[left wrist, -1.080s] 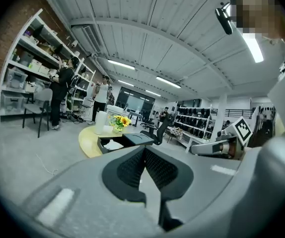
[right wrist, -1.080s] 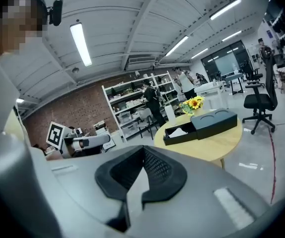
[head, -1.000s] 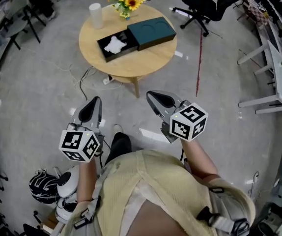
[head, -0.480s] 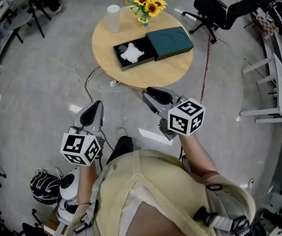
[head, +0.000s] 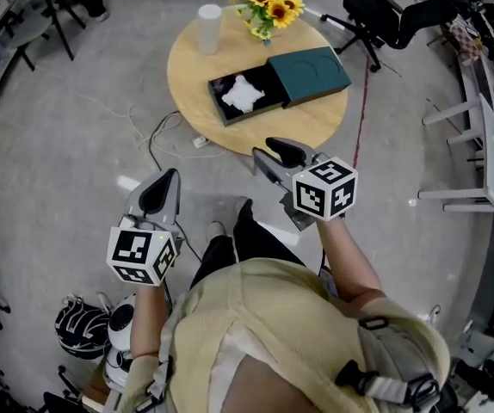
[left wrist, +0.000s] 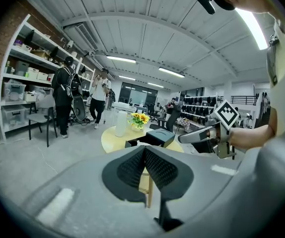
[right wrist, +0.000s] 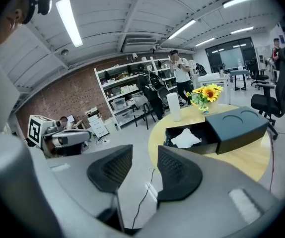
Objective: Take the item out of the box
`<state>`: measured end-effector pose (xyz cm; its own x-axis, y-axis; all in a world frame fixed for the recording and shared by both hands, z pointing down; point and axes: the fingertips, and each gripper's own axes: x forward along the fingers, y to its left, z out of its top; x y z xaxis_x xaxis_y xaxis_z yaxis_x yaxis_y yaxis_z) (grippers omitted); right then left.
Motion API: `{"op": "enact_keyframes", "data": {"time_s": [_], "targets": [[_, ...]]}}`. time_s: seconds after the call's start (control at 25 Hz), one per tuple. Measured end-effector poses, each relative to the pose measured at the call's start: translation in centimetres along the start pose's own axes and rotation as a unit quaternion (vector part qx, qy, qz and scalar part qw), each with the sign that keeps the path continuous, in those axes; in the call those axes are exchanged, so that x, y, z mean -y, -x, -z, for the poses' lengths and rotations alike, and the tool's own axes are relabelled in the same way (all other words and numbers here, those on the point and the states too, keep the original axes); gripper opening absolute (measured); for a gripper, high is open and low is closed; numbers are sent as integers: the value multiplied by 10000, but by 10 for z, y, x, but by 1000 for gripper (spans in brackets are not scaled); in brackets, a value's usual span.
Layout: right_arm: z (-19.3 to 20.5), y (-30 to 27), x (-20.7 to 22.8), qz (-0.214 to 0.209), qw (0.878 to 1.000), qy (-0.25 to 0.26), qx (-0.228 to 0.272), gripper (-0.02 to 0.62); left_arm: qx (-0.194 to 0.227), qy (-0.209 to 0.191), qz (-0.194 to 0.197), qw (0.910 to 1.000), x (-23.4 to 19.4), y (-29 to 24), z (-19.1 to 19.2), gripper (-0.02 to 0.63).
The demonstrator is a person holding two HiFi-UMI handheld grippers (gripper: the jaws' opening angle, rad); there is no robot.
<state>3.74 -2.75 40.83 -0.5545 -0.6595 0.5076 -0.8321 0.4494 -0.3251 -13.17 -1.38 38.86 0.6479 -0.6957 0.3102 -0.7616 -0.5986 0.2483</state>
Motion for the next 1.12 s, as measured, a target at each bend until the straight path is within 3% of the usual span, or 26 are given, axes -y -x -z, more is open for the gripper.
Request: {"op": "enact_keyframes", "data": {"time_s": [0.32, 0.56, 0.76, 1.12], "targets": [[-25, -35, 40, 124, 9976, 607, -298, 149, 19, 199, -241, 9995, -17, -22, -12, 0], [-26, -75, 66, -97, 9889, 1160, -922, 149, -114, 195, -307, 9993, -29, -62, -24, 0], [-30, -104, 90, -118, 9838, 1280, -1250, 149, -258, 205, -318, 9990, -41, -98, -30, 0], [-28, -145, 136, 235, 9704, 1470, -1902, 163, -466, 304, -338, 9979, -62, -143, -38, 0]]}}
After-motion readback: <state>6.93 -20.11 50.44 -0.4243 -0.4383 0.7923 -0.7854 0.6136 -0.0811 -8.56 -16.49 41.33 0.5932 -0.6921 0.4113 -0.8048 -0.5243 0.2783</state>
